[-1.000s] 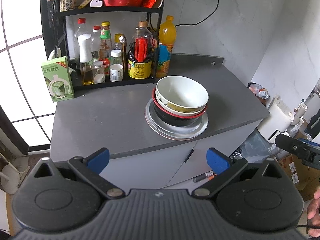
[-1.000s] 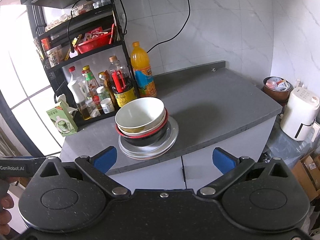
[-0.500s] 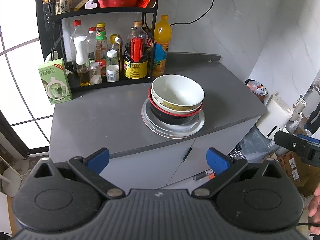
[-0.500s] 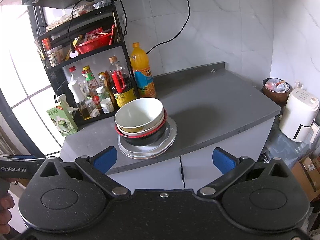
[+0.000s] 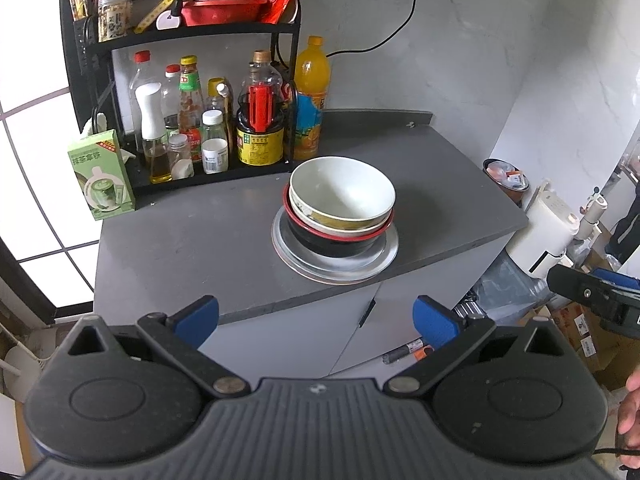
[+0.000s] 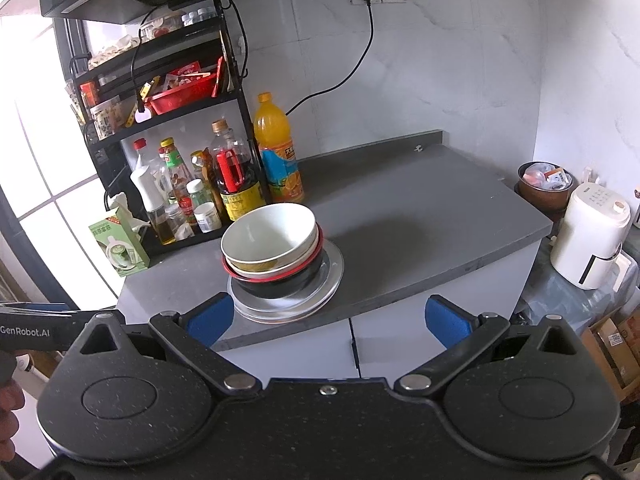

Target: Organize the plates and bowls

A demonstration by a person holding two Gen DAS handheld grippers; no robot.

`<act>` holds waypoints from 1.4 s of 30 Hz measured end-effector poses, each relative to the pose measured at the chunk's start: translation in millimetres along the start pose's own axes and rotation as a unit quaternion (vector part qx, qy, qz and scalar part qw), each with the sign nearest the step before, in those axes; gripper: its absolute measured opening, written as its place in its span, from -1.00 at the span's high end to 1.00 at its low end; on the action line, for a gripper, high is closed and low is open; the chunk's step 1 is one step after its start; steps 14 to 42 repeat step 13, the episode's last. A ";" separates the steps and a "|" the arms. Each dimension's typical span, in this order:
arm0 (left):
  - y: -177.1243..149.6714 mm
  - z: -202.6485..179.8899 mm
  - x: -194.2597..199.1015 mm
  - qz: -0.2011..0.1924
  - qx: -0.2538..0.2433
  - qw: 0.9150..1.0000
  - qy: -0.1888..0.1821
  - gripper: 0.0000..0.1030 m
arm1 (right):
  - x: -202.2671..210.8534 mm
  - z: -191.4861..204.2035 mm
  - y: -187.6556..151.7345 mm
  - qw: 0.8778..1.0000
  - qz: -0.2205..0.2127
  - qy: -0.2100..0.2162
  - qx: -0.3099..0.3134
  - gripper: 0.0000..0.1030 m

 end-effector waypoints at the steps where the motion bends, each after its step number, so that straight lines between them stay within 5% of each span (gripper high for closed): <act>1: 0.4 -1.0 -0.6 0.000 -0.001 1.000 -0.001 -0.99 | 0.0 0.6 -0.4 1.000 0.000 0.000 0.000 -0.99; 42: 9.0 -8.2 -10.7 0.009 0.005 1.000 0.017 -0.99 | -14.1 -11.5 11.2 1.000 0.021 0.017 0.009 -1.00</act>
Point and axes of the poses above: each gripper's, at about its wrist camera, not at the fingertips, and x roughly against the way its jaws point, z to its left, y to its top, the point moved 4 cm from there along -x, roughly the way its jaws point, and after that the axes turned 12 degrees about -x, right-handed, at the moved point
